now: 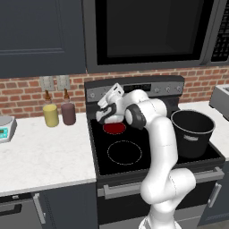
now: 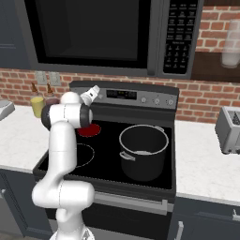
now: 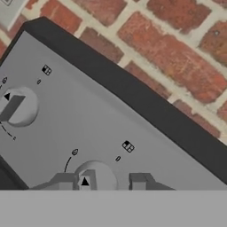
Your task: Turn off the rear left burner of the stove.
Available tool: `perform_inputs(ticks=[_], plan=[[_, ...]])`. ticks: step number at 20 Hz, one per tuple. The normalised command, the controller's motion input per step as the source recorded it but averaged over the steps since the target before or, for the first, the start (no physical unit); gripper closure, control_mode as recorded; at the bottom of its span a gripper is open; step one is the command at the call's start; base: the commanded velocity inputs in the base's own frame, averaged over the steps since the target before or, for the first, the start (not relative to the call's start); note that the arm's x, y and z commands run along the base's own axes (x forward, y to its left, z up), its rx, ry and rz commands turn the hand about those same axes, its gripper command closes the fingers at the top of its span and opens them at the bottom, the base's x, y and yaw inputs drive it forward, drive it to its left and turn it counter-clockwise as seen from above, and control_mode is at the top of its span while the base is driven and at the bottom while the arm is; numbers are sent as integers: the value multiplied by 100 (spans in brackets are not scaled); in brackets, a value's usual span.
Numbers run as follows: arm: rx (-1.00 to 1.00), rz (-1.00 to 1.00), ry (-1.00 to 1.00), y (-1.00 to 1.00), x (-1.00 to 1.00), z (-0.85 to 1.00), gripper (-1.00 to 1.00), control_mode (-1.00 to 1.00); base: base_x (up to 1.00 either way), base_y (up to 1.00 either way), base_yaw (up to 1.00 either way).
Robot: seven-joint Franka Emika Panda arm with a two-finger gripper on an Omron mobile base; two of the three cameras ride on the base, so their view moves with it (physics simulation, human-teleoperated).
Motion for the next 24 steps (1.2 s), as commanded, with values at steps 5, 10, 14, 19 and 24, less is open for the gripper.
perform_inputs(ticks=[5, 10, 14, 19, 24], plan=[[21, -17, 0, 0, 18, 0, 100, -100, 0, 0, 0], [38, -23, 0, -5, 14, 0, 100, -100, 0, 0, 0], [46, -24, 0, -22, 7, 0, 100, -100, 0, 0, 0], [49, -24, 0, -29, 7, 6, 100, -100, 0, 0, 0], [50, -24, 0, -36, 9, 10, 100, -100, 0, 0, 0]])
